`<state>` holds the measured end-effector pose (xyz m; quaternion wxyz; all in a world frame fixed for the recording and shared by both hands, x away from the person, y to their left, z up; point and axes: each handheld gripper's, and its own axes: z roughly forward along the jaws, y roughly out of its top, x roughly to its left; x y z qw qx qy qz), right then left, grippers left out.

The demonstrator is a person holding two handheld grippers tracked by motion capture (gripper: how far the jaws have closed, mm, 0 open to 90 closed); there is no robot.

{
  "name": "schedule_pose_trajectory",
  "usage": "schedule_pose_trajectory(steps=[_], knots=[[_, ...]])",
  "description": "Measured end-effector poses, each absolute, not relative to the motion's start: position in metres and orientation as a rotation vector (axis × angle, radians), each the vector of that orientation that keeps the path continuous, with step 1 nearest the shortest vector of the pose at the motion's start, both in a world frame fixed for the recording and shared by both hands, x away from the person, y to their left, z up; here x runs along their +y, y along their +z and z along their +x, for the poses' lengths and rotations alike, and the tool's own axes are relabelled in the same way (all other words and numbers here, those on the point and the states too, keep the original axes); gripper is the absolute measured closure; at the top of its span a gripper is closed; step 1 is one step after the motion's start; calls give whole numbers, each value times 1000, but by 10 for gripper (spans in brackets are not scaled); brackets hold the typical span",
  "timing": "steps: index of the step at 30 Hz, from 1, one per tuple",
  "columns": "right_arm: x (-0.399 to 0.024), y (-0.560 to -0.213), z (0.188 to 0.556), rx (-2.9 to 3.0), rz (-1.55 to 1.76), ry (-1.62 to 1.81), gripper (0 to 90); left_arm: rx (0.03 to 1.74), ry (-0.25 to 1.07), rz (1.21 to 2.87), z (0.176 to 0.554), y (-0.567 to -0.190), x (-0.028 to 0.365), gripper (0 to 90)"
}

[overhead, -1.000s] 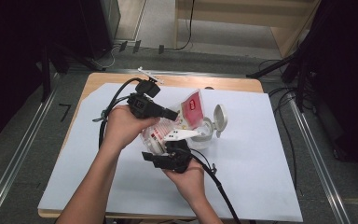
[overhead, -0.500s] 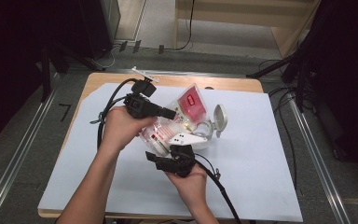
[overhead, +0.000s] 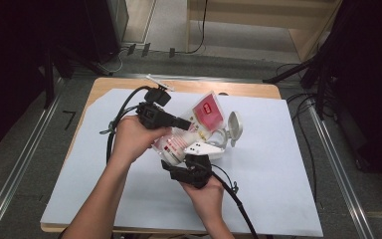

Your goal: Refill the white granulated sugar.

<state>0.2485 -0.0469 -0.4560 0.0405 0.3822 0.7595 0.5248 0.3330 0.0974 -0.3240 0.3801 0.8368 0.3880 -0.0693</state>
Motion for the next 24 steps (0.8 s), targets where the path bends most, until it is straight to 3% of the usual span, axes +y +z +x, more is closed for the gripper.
schedule_pose_trajectory(steps=[9,24], knots=[[-49,-451,249,2398,1129,1784,526,930,-157,2165,333,-318,95,840],[-40,-427,247,2434,1069,1684,546,919,-226,2168,345,-311,86,828]])
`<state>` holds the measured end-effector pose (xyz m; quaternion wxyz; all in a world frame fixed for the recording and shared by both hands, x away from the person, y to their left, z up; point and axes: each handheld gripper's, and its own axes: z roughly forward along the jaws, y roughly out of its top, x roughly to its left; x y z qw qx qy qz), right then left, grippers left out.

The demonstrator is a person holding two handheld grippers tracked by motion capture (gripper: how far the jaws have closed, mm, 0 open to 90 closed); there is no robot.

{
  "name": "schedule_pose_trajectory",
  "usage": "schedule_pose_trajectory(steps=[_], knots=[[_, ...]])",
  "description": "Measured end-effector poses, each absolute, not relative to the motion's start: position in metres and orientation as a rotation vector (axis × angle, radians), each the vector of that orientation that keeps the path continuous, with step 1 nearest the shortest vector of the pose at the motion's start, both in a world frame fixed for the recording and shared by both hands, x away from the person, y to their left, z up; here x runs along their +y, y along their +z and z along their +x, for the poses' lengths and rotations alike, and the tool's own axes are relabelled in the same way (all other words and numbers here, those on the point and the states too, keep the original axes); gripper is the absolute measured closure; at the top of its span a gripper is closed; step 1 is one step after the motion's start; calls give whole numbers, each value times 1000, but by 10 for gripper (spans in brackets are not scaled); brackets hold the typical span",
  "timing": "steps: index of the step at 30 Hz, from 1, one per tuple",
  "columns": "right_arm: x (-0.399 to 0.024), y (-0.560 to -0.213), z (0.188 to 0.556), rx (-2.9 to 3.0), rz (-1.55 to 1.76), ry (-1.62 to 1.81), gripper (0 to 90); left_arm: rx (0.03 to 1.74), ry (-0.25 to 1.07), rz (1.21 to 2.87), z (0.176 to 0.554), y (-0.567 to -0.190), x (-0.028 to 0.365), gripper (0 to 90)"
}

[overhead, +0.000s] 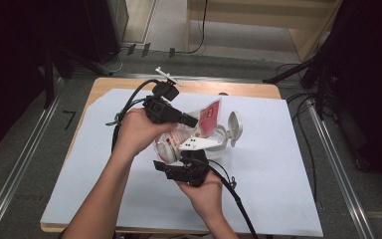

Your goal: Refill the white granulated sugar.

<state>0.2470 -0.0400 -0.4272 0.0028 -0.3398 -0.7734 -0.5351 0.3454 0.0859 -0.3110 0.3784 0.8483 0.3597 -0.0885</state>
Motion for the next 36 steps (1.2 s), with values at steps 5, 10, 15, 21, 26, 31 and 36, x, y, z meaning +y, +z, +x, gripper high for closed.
schedule_pose_trajectory(steps=[5,10,15,21,26,31,36], knots=[[-39,-425,249,-2428,-1091,-1659,549,894,-212,2197,350,-311,86,844],[-36,-421,250,-2434,-1119,-1634,550,877,-208,2221,352,-310,86,862],[-35,-421,251,-2430,-1145,-1632,551,873,-194,2214,355,-311,85,874],[-34,-420,250,-2426,-1158,-1654,550,899,-225,2204,356,-311,83,875],[-35,-422,249,-2431,-1169,-1673,551,933,-285,2220,360,-311,82,877],[-35,-421,248,-2418,-1178,-1689,551,929,-266,2312,365,-304,73,895],[-38,-418,248,-2402,-1172,-1719,550,933,-234,2357,366,-299,62,900]])
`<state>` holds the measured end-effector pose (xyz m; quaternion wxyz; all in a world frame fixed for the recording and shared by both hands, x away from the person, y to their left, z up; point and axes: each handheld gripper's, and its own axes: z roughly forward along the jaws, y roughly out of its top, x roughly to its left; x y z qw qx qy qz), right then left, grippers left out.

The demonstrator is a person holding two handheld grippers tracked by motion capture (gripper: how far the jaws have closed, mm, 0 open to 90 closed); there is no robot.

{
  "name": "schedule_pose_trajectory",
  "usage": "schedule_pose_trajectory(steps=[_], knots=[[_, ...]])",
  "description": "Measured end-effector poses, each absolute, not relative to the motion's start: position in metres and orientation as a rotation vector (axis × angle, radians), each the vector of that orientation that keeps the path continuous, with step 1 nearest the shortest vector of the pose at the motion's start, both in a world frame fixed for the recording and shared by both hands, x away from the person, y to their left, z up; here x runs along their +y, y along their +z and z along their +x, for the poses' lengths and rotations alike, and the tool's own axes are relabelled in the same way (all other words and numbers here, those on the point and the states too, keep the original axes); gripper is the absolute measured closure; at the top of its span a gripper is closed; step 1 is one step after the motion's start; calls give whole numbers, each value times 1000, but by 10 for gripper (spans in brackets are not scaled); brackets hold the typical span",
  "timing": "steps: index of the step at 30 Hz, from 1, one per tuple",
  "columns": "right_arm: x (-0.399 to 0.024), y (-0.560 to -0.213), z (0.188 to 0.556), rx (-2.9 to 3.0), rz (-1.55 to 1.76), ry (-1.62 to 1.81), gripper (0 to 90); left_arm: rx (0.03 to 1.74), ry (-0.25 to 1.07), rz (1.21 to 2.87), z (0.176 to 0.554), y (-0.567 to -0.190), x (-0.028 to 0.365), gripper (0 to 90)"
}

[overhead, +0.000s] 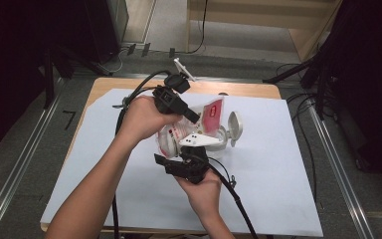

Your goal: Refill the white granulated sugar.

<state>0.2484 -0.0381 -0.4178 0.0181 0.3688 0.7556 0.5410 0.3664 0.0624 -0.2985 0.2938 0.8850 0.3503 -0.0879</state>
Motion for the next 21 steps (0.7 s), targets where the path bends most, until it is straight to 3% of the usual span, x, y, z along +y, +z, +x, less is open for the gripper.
schedule_pose_trajectory(steps=[21], knots=[[-37,-411,247,2328,1130,1736,551,920,-218,2415,367,-289,59,899]])
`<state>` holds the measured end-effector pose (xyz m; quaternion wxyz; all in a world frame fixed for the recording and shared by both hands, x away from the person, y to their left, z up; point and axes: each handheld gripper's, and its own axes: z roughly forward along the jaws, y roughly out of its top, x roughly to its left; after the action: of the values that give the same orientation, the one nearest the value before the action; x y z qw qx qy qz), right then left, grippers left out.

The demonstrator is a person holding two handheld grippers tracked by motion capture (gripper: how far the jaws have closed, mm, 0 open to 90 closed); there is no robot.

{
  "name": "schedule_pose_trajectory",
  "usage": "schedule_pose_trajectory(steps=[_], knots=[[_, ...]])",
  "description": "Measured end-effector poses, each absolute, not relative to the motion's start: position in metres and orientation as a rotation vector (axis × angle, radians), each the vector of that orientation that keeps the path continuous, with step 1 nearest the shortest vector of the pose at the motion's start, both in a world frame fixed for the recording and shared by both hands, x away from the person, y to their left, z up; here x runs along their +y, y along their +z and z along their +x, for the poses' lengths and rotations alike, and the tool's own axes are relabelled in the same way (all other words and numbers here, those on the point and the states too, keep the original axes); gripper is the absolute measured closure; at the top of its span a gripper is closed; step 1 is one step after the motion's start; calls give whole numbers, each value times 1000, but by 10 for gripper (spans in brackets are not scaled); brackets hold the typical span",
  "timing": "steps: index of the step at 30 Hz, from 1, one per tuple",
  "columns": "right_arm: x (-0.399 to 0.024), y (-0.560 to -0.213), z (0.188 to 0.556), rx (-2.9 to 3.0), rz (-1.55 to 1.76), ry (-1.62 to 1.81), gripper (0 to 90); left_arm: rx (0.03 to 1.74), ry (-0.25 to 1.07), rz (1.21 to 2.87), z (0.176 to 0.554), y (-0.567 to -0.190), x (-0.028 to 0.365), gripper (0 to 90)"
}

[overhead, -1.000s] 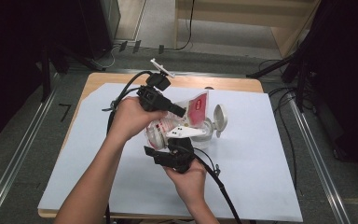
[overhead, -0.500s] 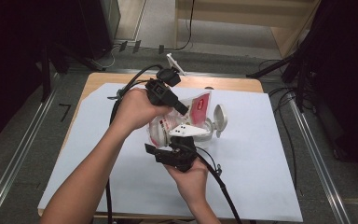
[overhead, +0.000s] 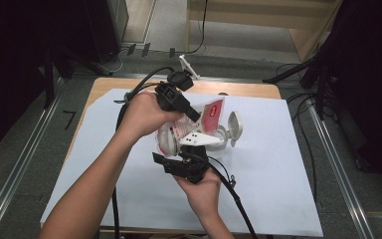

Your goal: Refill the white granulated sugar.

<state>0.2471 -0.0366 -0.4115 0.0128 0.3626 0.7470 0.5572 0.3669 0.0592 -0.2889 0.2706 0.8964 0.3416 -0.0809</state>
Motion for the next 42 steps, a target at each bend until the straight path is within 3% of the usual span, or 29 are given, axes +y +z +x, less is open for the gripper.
schedule_pose_trajectory(steps=[42], knots=[[-32,-408,245,2327,1110,1705,553,906,-215,2421,369,-288,57,883]])
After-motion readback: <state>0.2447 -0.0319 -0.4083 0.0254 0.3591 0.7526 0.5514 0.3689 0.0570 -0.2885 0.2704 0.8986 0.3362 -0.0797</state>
